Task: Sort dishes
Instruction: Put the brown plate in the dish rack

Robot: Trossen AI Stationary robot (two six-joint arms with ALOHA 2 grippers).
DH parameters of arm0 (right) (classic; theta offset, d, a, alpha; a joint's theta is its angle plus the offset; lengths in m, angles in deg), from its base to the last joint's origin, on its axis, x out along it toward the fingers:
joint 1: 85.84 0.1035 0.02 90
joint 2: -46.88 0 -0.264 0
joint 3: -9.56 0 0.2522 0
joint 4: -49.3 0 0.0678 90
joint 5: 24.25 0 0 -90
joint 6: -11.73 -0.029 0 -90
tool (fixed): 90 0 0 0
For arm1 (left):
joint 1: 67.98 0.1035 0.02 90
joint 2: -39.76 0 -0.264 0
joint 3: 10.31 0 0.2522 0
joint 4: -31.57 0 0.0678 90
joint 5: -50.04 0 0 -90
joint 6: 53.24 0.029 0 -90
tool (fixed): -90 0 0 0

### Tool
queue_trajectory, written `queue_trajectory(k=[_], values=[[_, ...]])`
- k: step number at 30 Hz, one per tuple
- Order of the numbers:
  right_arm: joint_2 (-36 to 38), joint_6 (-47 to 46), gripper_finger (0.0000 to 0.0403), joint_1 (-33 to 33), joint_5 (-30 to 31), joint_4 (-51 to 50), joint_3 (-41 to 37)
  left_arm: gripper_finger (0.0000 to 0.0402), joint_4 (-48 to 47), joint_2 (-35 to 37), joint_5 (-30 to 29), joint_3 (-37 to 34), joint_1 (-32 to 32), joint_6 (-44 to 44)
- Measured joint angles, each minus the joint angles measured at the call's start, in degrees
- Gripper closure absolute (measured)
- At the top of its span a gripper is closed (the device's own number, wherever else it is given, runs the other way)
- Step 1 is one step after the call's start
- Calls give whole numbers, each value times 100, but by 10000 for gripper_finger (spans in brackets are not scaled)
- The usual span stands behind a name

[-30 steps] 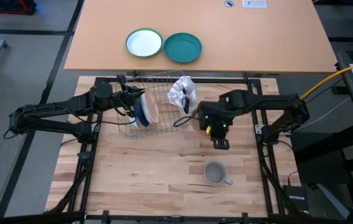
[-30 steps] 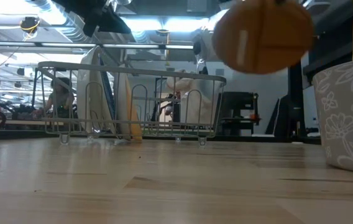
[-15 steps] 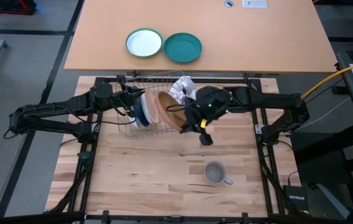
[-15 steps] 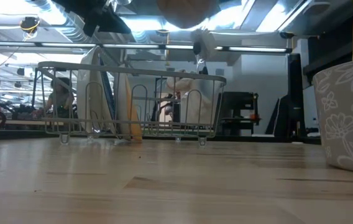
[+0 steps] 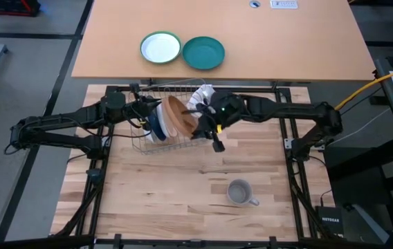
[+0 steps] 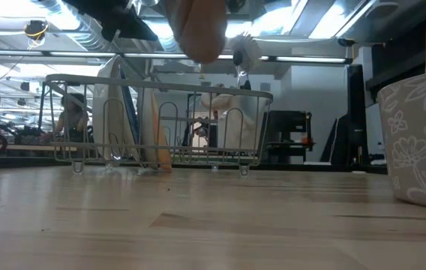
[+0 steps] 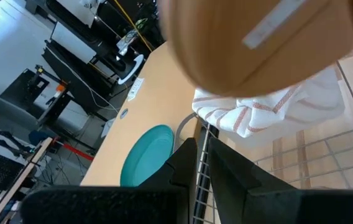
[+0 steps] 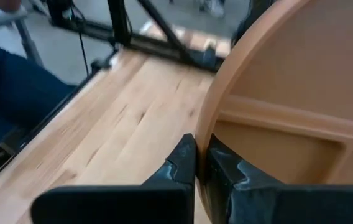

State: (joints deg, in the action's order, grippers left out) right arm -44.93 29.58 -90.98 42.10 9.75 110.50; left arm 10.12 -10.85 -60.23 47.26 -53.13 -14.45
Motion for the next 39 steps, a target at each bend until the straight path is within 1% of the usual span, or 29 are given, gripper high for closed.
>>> queue_trajectory(k=[4,11,16,22,25,31,39], values=[[-11,68,388,-236,-294,923,-450,369,-62,0,0,0,1,-5],[-22,10,388,-479,-295,2193,-1271,369,-80,0,-2,0,2,10],[-22,-215,388,-506,-289,3122,-1817,369,-77,0,0,0,2,12],[-67,-632,388,-502,-80,4263,-2415,369,-71,0,0,0,0,-3],[-276,-991,388,-496,-45,4751,-2527,369,-72,0,0,0,1,-3],[-882,-1479,388,-447,-251,5544,-2524,369,-71,0,0,0,1,16],[-1309,-2015,388,-465,65,5632,-2524,369,-76,2,0,0,1,47]])
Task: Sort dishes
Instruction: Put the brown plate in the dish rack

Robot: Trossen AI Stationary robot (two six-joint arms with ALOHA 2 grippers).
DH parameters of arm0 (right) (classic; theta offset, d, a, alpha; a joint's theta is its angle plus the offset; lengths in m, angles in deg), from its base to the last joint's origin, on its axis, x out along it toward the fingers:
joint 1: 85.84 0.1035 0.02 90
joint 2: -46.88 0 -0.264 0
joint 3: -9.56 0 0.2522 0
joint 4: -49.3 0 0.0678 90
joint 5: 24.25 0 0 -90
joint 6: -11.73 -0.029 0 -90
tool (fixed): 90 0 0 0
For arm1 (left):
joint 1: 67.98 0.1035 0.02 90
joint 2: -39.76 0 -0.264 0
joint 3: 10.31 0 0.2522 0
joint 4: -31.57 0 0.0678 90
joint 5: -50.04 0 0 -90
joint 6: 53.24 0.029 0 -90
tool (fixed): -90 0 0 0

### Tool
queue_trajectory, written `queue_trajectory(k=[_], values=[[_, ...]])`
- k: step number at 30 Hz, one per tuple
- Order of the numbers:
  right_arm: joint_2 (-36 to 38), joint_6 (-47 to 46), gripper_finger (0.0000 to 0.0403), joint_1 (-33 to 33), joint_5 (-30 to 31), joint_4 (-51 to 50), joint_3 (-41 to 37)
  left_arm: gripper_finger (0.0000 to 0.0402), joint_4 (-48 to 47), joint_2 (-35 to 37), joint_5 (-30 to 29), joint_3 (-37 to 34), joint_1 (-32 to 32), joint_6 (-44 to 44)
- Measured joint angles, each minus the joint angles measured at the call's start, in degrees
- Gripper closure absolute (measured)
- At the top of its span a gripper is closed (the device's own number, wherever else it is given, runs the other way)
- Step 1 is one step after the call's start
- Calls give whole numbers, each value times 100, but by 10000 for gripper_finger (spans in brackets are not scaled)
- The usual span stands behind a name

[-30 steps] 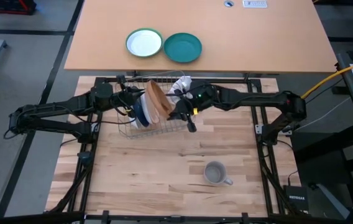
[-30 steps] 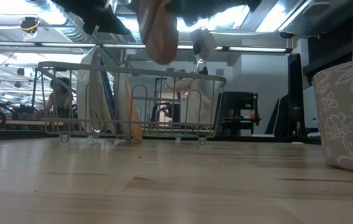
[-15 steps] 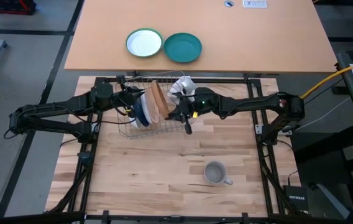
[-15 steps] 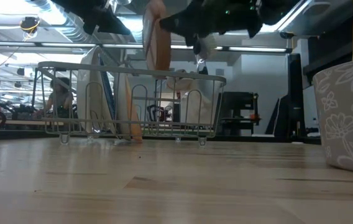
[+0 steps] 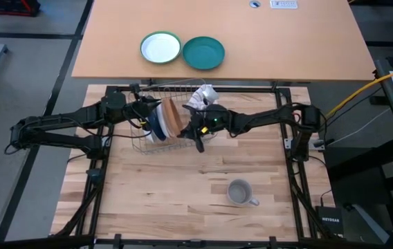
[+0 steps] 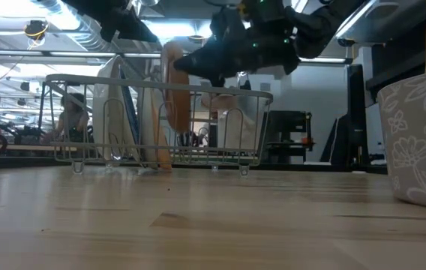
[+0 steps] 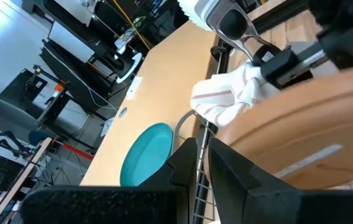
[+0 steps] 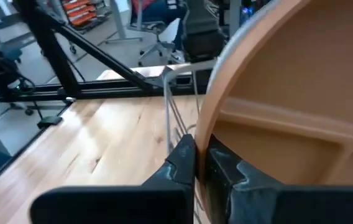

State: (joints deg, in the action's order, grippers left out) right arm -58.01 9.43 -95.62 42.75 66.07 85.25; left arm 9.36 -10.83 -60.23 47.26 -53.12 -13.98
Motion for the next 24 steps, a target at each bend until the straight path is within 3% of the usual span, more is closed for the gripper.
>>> queue_trajectory(k=[24], values=[[-315,-769,388,-2,-59,878,-4,369,0,-1,0,0,-1,-30]])
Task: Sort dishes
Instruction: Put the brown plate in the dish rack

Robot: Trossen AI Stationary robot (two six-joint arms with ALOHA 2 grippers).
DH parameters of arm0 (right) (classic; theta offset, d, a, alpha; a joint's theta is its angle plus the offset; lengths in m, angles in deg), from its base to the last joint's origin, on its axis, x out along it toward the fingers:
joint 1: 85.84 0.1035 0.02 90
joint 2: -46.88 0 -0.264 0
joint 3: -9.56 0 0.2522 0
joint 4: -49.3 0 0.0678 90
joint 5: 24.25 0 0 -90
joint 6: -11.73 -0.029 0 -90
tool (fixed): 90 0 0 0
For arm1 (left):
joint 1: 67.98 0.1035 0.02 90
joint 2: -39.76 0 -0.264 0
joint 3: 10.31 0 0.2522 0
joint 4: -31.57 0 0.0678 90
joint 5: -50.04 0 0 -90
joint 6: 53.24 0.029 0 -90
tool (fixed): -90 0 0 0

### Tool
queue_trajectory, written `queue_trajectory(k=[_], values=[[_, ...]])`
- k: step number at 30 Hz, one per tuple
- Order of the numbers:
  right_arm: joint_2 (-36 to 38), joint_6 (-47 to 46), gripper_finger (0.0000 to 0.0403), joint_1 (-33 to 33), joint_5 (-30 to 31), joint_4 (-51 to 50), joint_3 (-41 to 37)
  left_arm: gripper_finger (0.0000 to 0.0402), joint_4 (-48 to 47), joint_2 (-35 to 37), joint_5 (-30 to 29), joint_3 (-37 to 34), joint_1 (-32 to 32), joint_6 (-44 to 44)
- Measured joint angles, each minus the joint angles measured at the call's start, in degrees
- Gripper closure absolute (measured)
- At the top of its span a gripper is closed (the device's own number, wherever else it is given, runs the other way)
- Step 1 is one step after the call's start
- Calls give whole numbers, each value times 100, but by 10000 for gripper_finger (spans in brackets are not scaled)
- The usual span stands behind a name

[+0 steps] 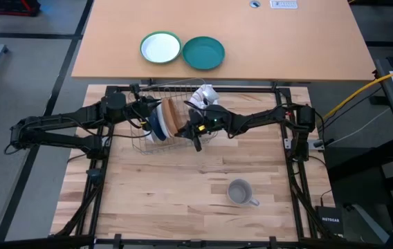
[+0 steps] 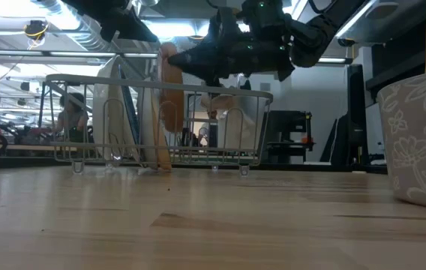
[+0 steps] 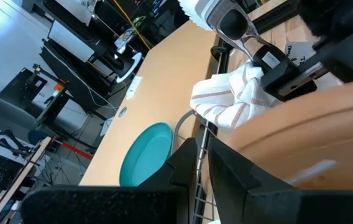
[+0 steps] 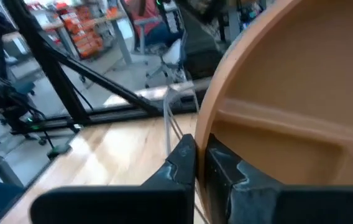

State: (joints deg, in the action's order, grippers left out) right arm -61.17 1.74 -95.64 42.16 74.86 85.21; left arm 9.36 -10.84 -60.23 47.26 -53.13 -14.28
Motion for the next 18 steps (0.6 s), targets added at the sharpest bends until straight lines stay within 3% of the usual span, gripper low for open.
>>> queue_trajectory(k=[9,18], values=[[2,-21,388,8,-62,98,2,369,-11,0,0,0,2,0],[15,-28,388,11,8,-529,13,369,-14,0,0,0,1,9]])
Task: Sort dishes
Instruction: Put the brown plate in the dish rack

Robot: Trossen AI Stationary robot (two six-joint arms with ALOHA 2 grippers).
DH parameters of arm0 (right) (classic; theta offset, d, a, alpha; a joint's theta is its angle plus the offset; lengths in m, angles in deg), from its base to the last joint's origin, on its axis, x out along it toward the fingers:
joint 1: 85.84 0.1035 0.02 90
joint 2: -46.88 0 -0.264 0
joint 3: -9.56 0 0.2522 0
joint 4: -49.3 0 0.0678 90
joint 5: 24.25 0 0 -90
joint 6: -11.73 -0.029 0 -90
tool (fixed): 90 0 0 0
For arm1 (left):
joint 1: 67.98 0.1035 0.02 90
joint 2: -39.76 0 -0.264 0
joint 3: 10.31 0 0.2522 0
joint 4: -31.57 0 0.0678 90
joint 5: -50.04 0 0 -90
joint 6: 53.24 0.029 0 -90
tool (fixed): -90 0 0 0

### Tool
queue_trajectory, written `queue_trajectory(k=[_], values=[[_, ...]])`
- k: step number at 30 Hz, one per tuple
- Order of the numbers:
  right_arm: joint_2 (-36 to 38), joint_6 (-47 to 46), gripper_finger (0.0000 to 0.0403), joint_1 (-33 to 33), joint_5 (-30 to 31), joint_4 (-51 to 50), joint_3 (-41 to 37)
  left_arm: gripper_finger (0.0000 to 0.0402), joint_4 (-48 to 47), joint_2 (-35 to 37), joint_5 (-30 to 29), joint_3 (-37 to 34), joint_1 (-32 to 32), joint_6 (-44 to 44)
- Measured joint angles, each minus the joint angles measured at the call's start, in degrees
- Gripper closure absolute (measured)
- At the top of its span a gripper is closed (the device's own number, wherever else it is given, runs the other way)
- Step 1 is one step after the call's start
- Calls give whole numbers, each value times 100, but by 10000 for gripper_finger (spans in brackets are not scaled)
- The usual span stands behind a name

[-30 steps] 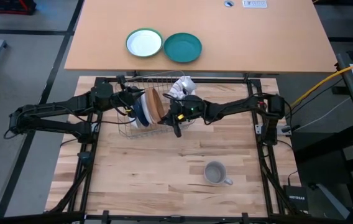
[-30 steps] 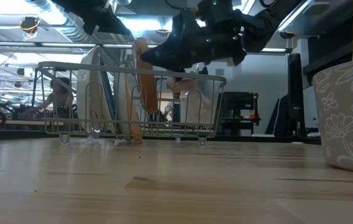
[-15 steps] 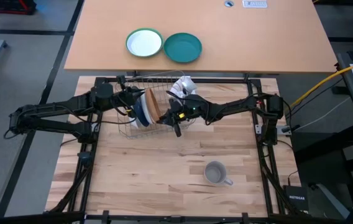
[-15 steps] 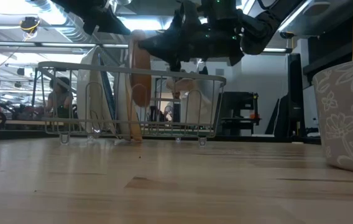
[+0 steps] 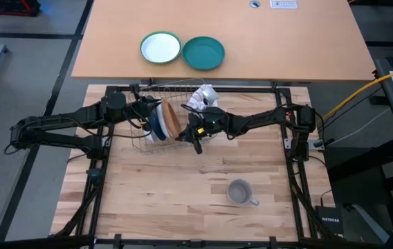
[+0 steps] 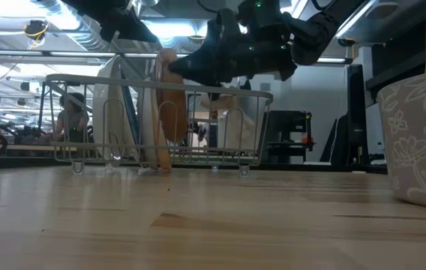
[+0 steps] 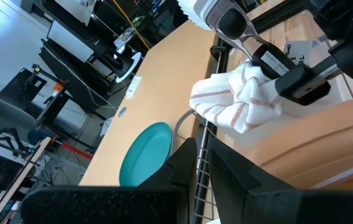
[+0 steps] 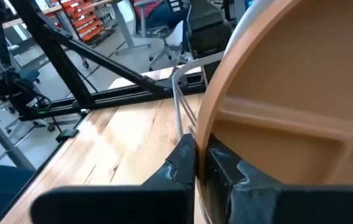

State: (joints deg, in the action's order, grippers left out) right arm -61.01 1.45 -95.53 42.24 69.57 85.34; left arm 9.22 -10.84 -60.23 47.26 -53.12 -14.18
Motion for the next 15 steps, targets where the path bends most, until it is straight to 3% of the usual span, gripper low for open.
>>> queue_trajectory(k=[5,10,15], values=[[4,-132,388,4,174,-60,2,369,-3,1,0,0,1,10],[0,-175,366,-5,969,-172,-4,369,-20,-1,1,0,0,-7],[0,-148,339,-4,1352,-142,-4,369,-167,0,0,0,1,0]])
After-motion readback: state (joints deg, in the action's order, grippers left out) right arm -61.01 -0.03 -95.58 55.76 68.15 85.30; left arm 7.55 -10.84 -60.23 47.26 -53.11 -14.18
